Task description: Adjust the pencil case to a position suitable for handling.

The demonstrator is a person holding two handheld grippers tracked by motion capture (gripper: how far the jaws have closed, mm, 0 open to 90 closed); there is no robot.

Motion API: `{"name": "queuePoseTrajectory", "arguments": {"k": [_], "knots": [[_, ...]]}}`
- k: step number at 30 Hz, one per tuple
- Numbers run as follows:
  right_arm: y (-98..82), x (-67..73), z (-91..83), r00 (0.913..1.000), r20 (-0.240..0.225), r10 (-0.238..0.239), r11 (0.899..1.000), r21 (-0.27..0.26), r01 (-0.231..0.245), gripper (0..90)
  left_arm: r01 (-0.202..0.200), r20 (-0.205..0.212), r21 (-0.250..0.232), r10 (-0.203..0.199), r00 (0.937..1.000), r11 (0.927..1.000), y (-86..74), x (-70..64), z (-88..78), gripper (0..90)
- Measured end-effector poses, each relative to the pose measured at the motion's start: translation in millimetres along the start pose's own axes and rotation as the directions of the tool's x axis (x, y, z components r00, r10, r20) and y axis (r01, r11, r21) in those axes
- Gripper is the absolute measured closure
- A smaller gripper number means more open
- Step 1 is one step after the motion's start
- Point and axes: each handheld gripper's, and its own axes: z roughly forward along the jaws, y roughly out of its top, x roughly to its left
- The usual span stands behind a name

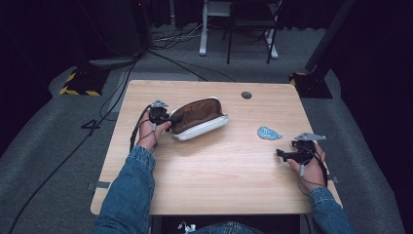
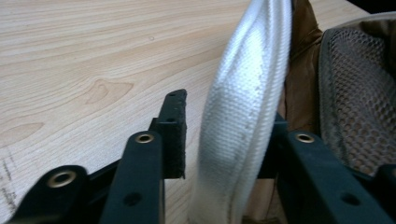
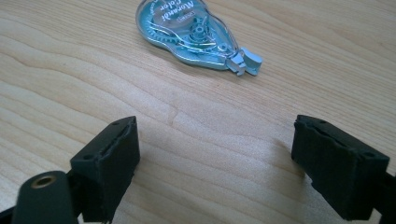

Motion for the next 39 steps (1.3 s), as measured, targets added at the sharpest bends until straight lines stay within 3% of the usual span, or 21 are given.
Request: {"name": "queuePoseTrajectory", "arguments": {"k": [10, 13, 30, 39], "knots": [[0.0, 0.0, 0.0, 1.0, 0.0, 0.0, 1.0, 0.0, 0.0, 15.0, 0.002, 0.046, -0.002, -0.002, 0.9989, 1.0, -0.7, 3.1, 1.7, 79.6], [-0.1, 0.1, -0.1, 1.0, -0.001, 0.0, 1.0, 0.0, 0.0, 15.1, -0.008, 0.043, -0.001, 0.008, 0.999, 1.0, -0.5, 2.1, 1.6, 82.7], [-0.1, 0.1, -0.1, 1.0, -0.002, -0.001, 1.0, 0.0, 0.001, 15.1, -0.04, 0.052, 0.028, 0.038, 0.9979, 0.9988, 4.6, -9.3, -11.8, 85.9], [-0.1, 0.2, -0.1, 1.0, -0.004, -0.003, 1.0, 0.0, 0.003, 15.1, -0.04, 0.076, 0.015, 0.039, 0.9963, 0.9991, 6.9, -21.0, -26.9, 86.1]]}}
